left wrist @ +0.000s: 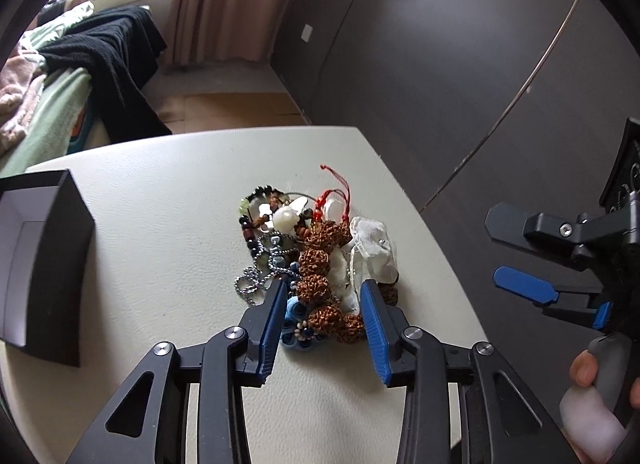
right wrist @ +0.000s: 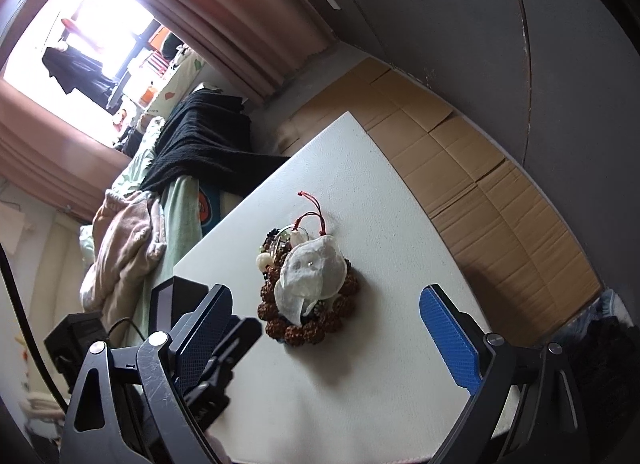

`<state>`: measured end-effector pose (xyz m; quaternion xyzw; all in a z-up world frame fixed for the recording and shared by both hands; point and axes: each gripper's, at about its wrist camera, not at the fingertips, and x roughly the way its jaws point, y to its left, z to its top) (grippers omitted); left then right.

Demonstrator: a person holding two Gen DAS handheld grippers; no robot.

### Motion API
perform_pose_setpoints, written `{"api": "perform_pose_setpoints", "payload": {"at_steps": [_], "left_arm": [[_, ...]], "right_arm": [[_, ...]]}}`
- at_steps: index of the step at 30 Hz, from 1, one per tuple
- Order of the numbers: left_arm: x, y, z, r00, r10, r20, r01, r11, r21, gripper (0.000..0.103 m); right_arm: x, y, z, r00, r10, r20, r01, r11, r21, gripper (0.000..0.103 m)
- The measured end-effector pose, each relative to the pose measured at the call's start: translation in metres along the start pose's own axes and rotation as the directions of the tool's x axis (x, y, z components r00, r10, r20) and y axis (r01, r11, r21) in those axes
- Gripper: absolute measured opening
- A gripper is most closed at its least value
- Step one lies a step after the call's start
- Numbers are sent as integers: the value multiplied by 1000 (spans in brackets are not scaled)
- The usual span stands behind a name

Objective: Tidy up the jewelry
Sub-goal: 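Grasp the brown bead bracelet with the left tool while the right tool grasps the white pouch, then carry the brown bracelet into the black box and open the left tool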

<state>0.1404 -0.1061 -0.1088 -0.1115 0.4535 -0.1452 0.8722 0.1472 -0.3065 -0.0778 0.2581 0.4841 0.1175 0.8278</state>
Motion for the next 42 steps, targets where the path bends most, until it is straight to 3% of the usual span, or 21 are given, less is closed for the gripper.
{"api": "perform_pose_setpoints", "payload": {"at_steps": [3,6,9,15,17,19,21,27,33,42], "left_arm": [[12,1,-1,999,23,-37,-23,1000,9,26],[12,4,0,999,16,-32,-15,1000,8,25],[8,8,0,1000,8,-24,-8,1000,0,24],[-6,13,1,1000,-13,1,13,1000,-8,23],[-9,16,3,1000,-14,5,14,1000,-10,23],[-15,21,4,1000,-20,12,21,999,-25,18],[-21,25,5,999,-35,18,36,999,-39,18],[-39,28,5,997,-51,58,54,998,-39,18],[-54,29,10,992,-79,95,84,996,-42,18],[-77,35,11,986,-77,150,84,995,-45,18]], "right_arm": [[6,0,2,1000,-5,-7,5,1000,2,96],[12,-1,4,1000,3,-19,-3,1000,7,95],[29,0,4,998,4,-56,-3,1000,6,82],[63,10,0,992,-23,-126,20,1000,-23,73],[71,13,0,990,-35,-135,31,999,-34,55],[76,14,-1,988,-35,-149,30,999,-38,17],[76,14,-2,988,-50,-144,43,998,-49,6],[44,29,0,998,43,-47,-47,994,-99,3],[19,41,-4,991,131,-5,-131,984,-123,3],[-23,57,-6,949,296,107,-276,947,-166,3]]}}
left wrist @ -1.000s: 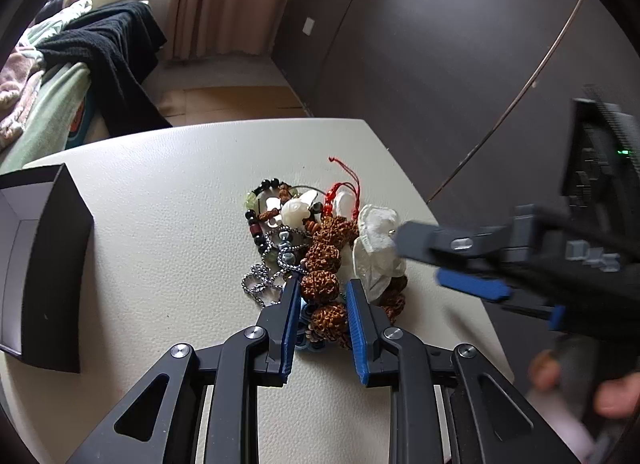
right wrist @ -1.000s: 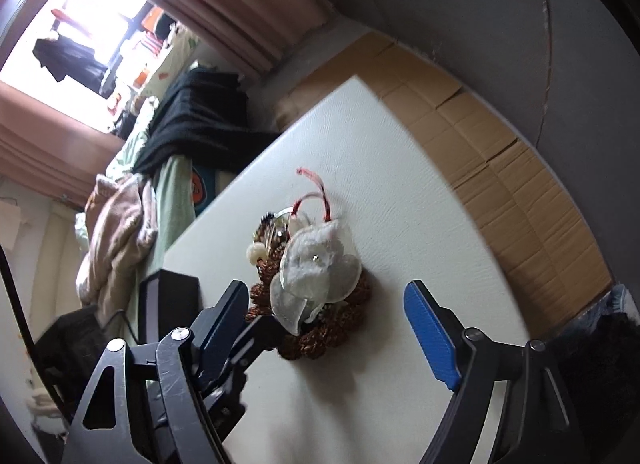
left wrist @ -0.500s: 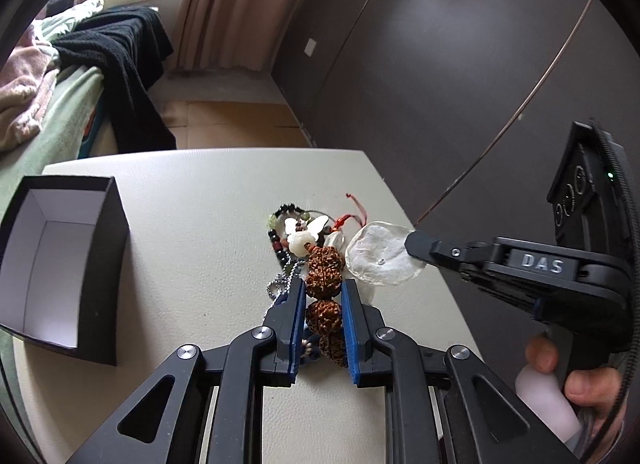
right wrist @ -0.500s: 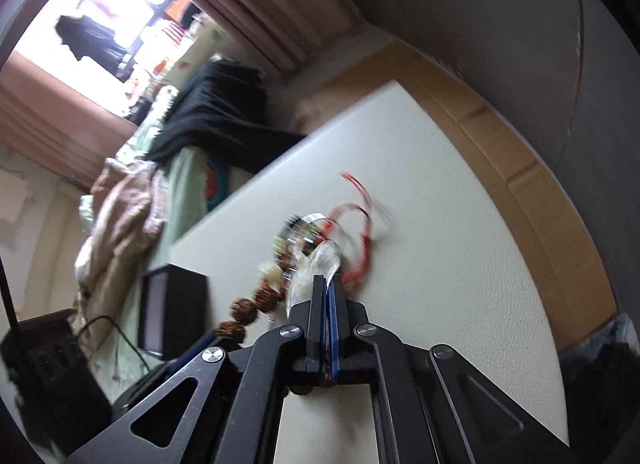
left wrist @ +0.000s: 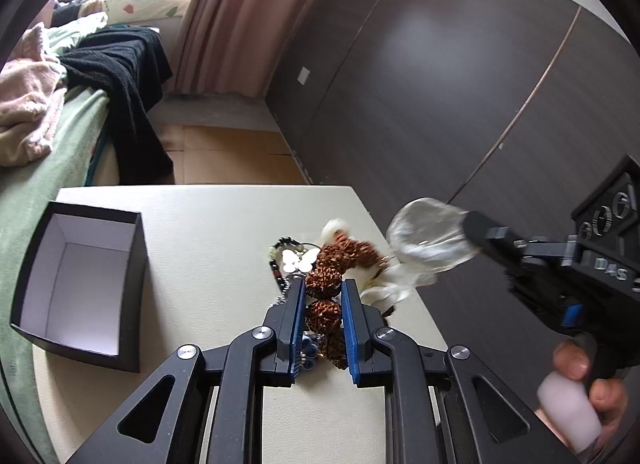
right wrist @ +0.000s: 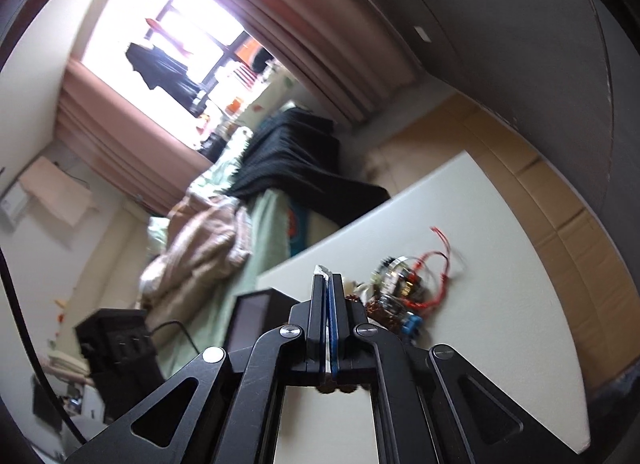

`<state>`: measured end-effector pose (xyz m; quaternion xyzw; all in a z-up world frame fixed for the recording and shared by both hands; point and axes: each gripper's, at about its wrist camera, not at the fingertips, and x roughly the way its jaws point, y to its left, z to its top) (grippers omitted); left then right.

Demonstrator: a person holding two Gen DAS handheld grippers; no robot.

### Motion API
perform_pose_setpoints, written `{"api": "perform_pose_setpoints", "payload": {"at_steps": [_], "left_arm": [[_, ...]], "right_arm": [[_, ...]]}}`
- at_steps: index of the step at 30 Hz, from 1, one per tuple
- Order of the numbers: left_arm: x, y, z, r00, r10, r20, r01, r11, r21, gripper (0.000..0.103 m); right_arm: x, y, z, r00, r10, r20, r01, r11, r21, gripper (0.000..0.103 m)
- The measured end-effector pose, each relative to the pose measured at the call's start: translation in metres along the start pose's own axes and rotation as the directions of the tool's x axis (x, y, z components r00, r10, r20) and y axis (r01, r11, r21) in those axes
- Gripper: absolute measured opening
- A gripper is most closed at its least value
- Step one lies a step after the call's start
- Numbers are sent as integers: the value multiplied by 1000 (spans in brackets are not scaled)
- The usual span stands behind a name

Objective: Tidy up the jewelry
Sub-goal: 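Carry the brown bracelet into the black box and open the left tool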

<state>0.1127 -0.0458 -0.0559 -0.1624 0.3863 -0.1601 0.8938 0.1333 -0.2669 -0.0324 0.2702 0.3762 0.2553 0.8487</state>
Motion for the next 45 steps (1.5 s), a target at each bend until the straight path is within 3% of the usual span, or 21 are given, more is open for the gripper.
{"api": "perform_pose_setpoints", "payload": {"at_steps": [5,9,13,16,18,21,25,32,45], "left_arm": [[1,3,-2,1000,9,-8,-9,1000,-12,18],[4,3,-6,1000,15,-20,-16,1000,-13,18],[1,3,-4,1000,13,-11,-13,1000,-11,18],[-2,6,-5,999,32,-4,-32,999,-17,18],[-3,12,-6,999,43,-7,-43,999,-31,18],[-6,21,-6,998,67,-6,-67,997,-48,18],[-15,25,-5,997,73,12,-73,996,-60,18],[-41,36,5,995,67,80,-60,995,-85,18],[-80,82,25,975,93,200,-59,984,-171,18]], "right_arm": [[-13,16,-2,995,97,37,-96,995,-32,3],[-9,31,-8,989,150,15,-149,987,-60,3],[20,31,-22,990,79,-114,-84,996,-39,3],[48,15,-36,975,29,-219,-24,999,25,3],[55,10,-40,968,46,-248,-36,998,45,3],[43,21,-36,968,128,-214,-125,992,28,3],[26,35,-33,952,254,-168,-256,967,13,3],[20,50,-31,958,262,-118,-267,963,-24,3],[31,49,-31,967,223,-122,-226,974,-16,3]]}}
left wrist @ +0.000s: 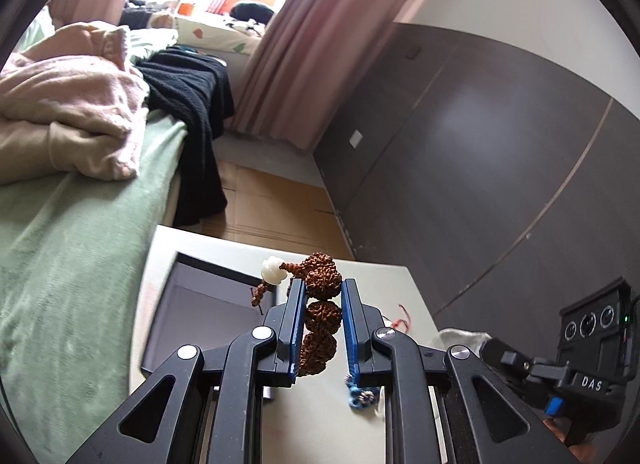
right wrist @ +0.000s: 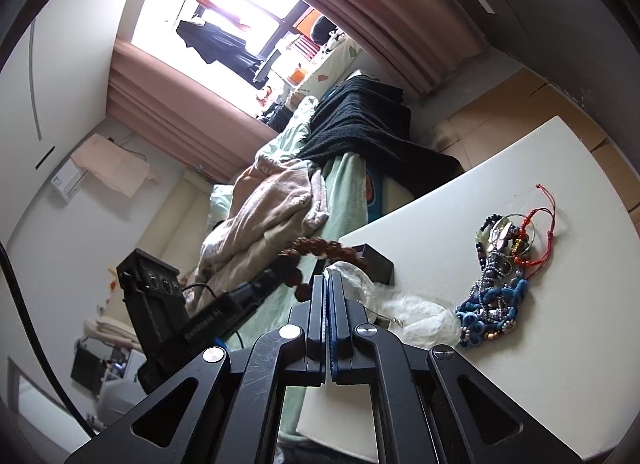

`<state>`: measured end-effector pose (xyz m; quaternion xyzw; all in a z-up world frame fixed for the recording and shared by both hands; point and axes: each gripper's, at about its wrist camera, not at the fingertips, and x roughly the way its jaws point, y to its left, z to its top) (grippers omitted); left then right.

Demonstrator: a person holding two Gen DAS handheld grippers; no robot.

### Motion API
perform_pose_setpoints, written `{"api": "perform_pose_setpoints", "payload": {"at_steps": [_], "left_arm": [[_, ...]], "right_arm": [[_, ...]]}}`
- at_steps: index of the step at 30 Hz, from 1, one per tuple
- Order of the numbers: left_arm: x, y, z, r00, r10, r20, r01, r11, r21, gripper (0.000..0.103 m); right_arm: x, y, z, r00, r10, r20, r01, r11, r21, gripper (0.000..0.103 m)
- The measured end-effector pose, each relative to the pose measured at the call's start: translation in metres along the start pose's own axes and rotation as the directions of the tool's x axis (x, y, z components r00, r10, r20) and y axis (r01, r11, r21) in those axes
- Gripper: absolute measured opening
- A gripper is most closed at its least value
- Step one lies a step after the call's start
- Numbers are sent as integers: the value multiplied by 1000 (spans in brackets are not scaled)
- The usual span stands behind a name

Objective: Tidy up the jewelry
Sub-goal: 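Carry the brown bracelet into the black box and open the left tool, then lower the white pouch into the black box and open the right tool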

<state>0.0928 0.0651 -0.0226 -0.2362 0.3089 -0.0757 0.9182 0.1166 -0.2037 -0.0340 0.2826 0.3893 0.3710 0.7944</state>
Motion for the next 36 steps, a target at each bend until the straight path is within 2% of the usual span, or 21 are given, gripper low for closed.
{"api": "perform_pose_setpoints", "payload": {"at_steps": [6,13,15,17,18,19,21,25,36], "left_arm": [[-1,19,6,998,59,18,-58,998,-25,18],[19,33,0,996,65,-59,-69,996,-61,19],[23,39,0,990,120,-80,-127,989,-82,20],[24,47,2,980,172,-104,-183,978,-103,32],[24,52,3,973,198,-116,-212,970,-117,49],[20,57,2,972,209,-105,-222,965,-136,60],[10,62,3,976,207,-64,-215,963,-162,66],[-6,65,4,979,199,-34,-202,963,-180,67],[-44,89,10,974,226,34,-211,947,-241,67]], "right_arm": [[14,-1,1,1000,-1,-16,1,1000,3,3],[31,-3,3,999,-1,-36,1,1000,13,3],[35,-2,3,999,0,-41,0,1000,16,3],[39,-1,3,999,4,-47,-3,1000,19,3],[41,0,2,999,6,-49,-5,1000,19,3],[43,1,1,999,10,-54,-9,1000,20,3],[45,4,-1,998,19,-59,-18,1000,16,3],[55,20,-1,998,26,-64,-28,999,-22,3],[114,78,6,992,22,-125,-41,987,-153,3]]}}
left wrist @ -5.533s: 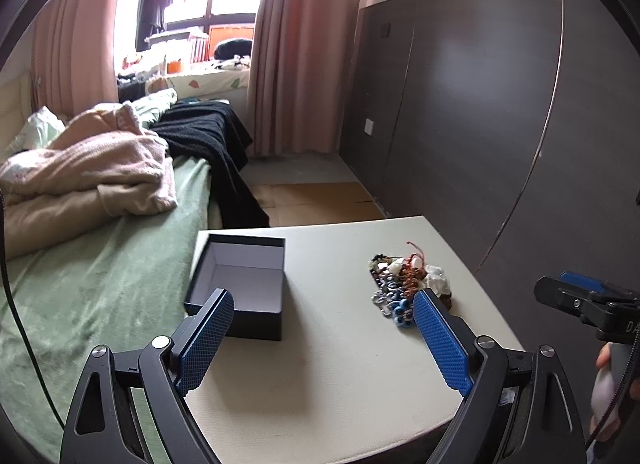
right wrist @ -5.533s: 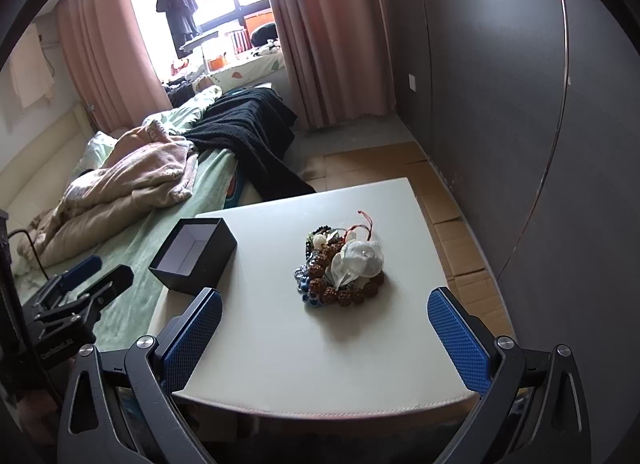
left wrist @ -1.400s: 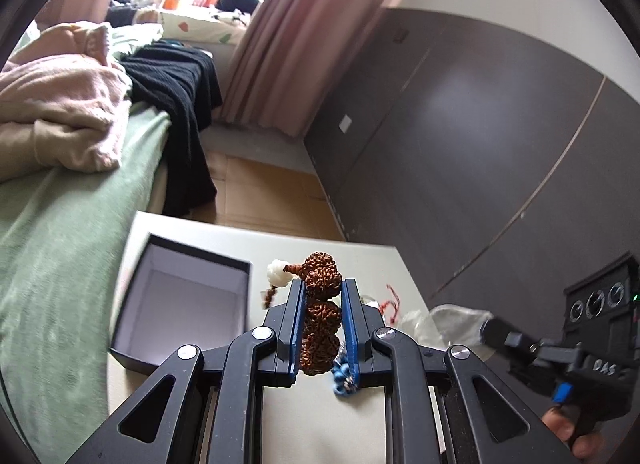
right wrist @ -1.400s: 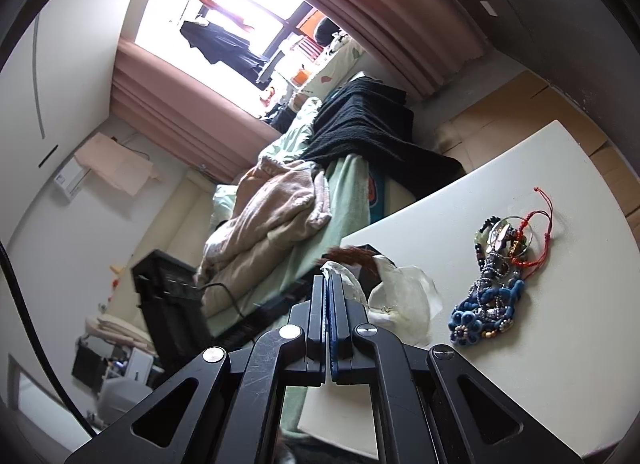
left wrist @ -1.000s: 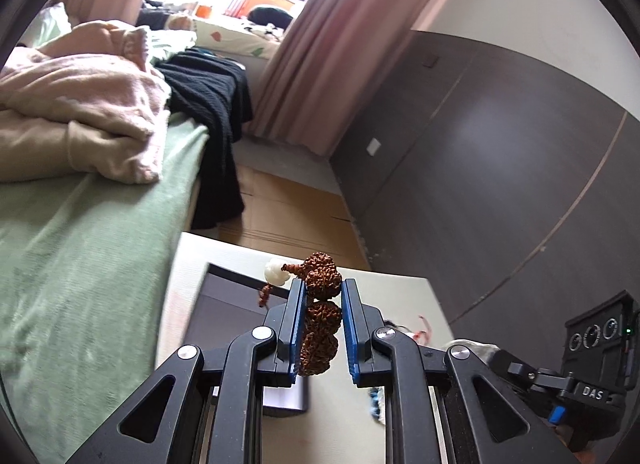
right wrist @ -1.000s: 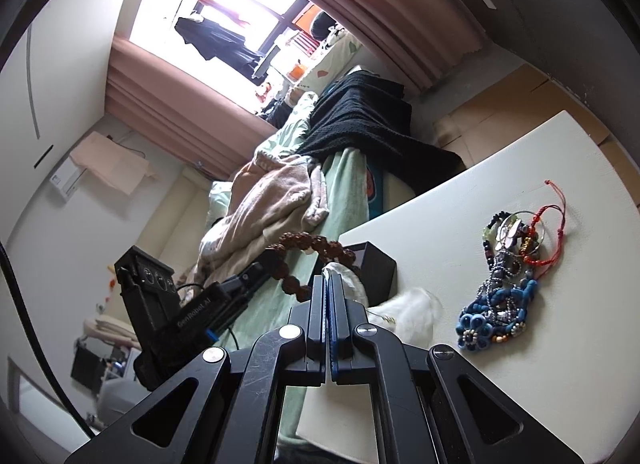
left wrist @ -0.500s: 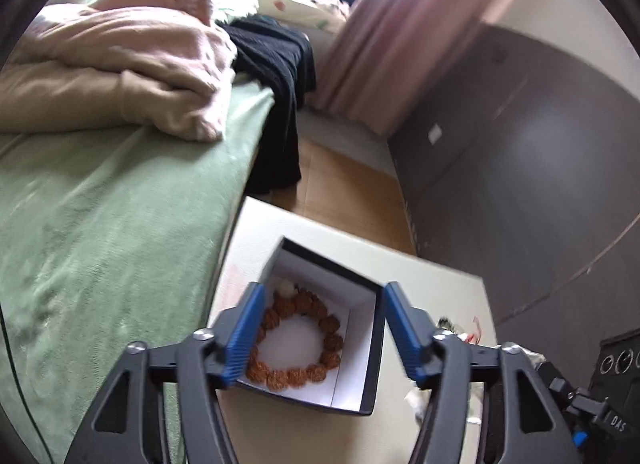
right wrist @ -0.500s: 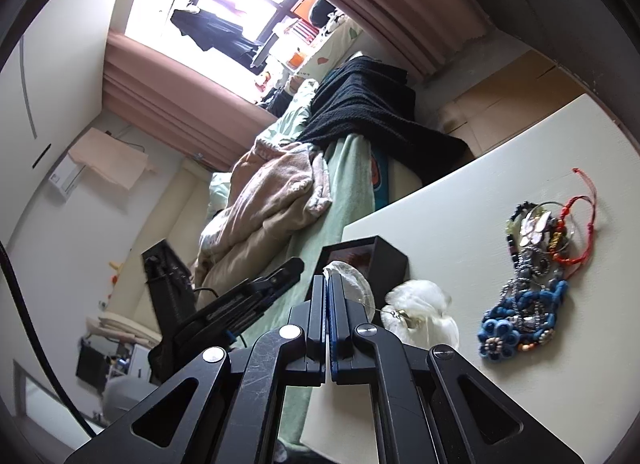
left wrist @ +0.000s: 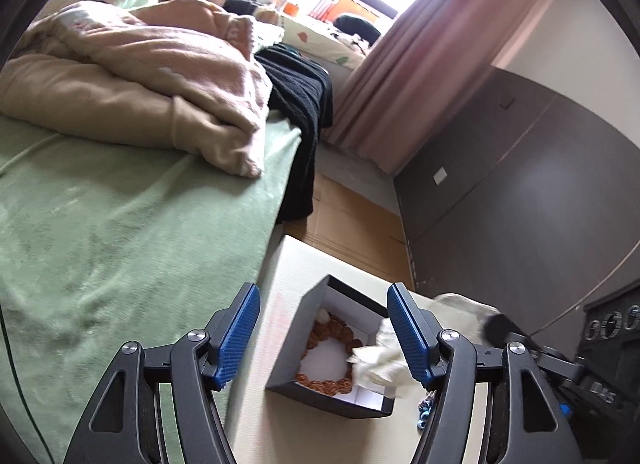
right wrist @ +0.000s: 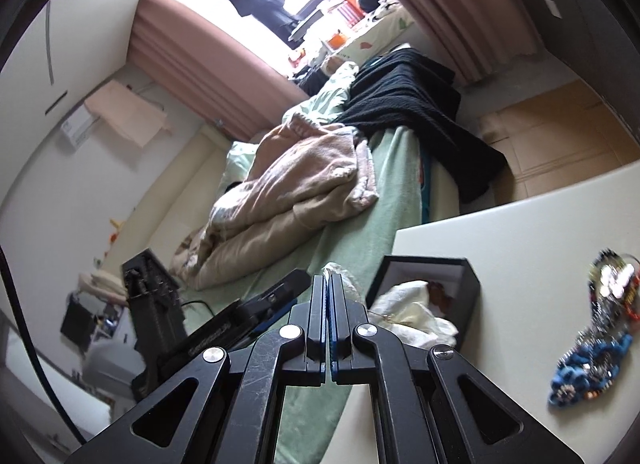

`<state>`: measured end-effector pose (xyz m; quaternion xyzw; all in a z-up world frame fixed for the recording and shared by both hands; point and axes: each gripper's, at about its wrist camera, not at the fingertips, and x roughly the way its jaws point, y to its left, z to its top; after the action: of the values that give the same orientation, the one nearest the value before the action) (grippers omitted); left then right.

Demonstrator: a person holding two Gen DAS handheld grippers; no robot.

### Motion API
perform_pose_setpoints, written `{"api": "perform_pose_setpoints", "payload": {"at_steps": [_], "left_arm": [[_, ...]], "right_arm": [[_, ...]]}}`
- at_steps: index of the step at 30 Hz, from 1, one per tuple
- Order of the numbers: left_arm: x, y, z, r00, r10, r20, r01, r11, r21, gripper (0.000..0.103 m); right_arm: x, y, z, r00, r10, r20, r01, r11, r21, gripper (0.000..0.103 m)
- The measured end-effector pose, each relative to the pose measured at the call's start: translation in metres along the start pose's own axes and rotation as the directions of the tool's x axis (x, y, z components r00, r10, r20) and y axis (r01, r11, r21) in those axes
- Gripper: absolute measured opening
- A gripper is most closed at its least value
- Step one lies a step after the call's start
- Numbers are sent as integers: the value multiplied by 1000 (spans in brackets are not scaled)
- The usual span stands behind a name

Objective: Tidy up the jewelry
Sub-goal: 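Lower the white pouch into the black box and open the right tool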

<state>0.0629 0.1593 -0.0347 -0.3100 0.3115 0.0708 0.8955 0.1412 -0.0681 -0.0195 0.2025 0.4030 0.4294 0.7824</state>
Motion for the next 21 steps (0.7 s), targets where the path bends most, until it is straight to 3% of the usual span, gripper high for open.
{"api": "perform_pose_setpoints", "payload": {"at_steps": [3,5,6,7,8,11,15,18,21], "left_arm": [[-7,7,1,1000,3,6,-3,1000,-5,67],[-9,8,2,1000,12,10,-12,1000,6,67],[-10,8,2,1000,15,11,-15,1000,11,67],[-11,7,1,1000,17,12,-17,1000,15,67],[-11,7,1,1000,15,13,-15,1000,17,67],[-12,3,-2,1000,7,11,-7,1000,28,67],[-12,-13,-12,1000,-4,-4,5,997,79,67],[-14,-26,-18,1000,-5,-4,6,994,105,67],[-10,-43,-25,999,-27,-25,30,991,128,67]], "right_arm": [[18,1,2,1000,-10,-16,10,1000,-10,3],[32,-5,-3,998,-43,-47,42,999,-14,12],[41,-11,-7,994,-73,-84,72,997,-12,33],[45,-17,-10,989,-98,-110,98,995,-6,45],[49,-23,-13,982,-134,-131,136,991,7,45],[39,-30,-17,982,-142,-122,145,989,12,47],[11,-34,-15,984,-165,-72,168,985,38,63],[-20,-40,-15,982,-187,-31,189,980,58,66],[-48,-42,-16,974,-224,-2,224,972,67,79]]}}
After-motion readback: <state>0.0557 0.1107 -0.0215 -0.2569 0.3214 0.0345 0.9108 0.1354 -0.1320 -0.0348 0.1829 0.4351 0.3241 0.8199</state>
